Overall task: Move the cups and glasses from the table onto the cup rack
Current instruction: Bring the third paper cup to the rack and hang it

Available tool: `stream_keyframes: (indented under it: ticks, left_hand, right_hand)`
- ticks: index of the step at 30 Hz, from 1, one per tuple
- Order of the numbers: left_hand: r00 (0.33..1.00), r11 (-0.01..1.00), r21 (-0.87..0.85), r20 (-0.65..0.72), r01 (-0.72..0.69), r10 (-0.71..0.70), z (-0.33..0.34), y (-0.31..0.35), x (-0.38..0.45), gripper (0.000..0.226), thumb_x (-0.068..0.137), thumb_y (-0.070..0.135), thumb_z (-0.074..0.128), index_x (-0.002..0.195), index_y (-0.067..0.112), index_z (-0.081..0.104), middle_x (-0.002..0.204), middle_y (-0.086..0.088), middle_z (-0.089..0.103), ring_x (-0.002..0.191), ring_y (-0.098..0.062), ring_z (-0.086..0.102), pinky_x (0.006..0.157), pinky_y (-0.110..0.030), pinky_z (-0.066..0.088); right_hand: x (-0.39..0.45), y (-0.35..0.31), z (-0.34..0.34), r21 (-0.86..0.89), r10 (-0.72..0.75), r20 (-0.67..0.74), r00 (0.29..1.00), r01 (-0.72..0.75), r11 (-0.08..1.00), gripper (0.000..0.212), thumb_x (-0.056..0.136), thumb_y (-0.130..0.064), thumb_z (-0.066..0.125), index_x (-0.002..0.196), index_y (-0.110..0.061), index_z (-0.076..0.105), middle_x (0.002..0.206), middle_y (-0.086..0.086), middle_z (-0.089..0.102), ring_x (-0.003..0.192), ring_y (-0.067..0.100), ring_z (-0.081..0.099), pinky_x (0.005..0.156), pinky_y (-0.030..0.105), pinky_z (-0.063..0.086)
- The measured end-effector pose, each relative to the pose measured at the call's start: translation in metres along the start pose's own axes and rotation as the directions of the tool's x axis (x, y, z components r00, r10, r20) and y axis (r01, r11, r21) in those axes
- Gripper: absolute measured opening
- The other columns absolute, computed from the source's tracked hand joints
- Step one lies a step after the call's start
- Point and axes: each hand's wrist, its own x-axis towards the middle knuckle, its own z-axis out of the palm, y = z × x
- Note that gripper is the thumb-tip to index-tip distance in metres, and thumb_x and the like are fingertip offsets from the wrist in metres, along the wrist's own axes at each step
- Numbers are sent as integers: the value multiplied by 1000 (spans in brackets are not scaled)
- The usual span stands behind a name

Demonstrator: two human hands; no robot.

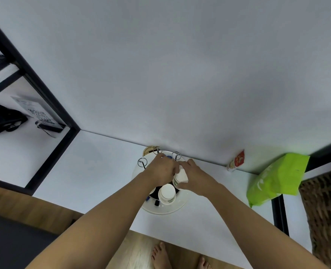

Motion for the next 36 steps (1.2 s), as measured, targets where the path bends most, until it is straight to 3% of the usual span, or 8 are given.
stream_keyframes:
  ticks: [3,8,11,15,18,22,25,36]
  left_hand:
    - [998,996,-86,-54,8,-13,-2,-1,0,26,89,6,56,100,19,75,100,-1,74,95,-27,59,84,-22,25]
    - [988,994,-98,-142,39,-52,-5,-3,-4,22,87,1,57,102,6,73,108,-13,64,105,-32,56,86,-37,44]
    - [947,979,16,-256,205,-194,-9,-2,-6,28,89,6,55,117,6,61,119,-11,53,110,-31,49,81,-35,40]
    - [907,929,-41,-203,367,-368,-13,-3,-7,30,97,12,52,126,8,53,129,-10,46,113,-28,52,75,-32,38]
    - [917,936,-74,-184,345,-353,-13,-2,-6,32,97,4,51,129,8,54,130,-9,49,110,-28,56,75,-34,44]
    - [933,952,-126,-198,278,-299,-10,-4,-8,36,93,-5,49,126,8,56,126,-8,51,110,-27,55,70,-31,34]
    - [957,967,-171,-189,189,-221,-6,-8,-11,39,88,-11,52,123,5,60,124,-11,52,106,-30,57,74,-39,44]
    - [958,965,-218,-214,145,-192,-11,-7,-19,42,88,-8,54,126,9,59,125,-10,51,96,-30,58,76,-45,50]
  right_hand:
    - [-1,-2,-3,-4,-8,27,1000,8,1000,77,80,-39,79,144,-27,38,119,-2,39,110,22,53,84,38,49]
    - [-6,-2,-6,-29,-2,41,999,3,1000,85,81,-42,77,150,-22,32,133,2,38,120,24,50,93,41,49]
    - [-8,-1,-10,-33,-4,36,999,5,999,90,83,-44,76,154,-21,27,142,2,34,128,22,45,99,39,46]
    - [-9,-2,-17,-4,-1,22,1000,1,1000,92,83,-47,76,155,-21,26,147,-2,31,136,18,38,105,37,41]
    - [-9,-4,-21,31,-17,-27,999,18,999,84,85,-48,73,153,-21,32,141,-4,36,133,17,42,104,35,41]
    - [-11,-9,-22,71,-36,-117,992,45,996,61,95,-38,62,148,-18,40,135,0,43,121,20,51,99,32,44]
    - [-11,-11,-20,80,-46,-174,984,61,995,51,99,-34,56,145,-17,44,131,1,46,117,19,52,98,33,45]
    - [-8,-20,-18,91,-69,-178,982,86,992,48,97,-32,60,141,-17,48,127,1,48,119,20,53,98,38,47]
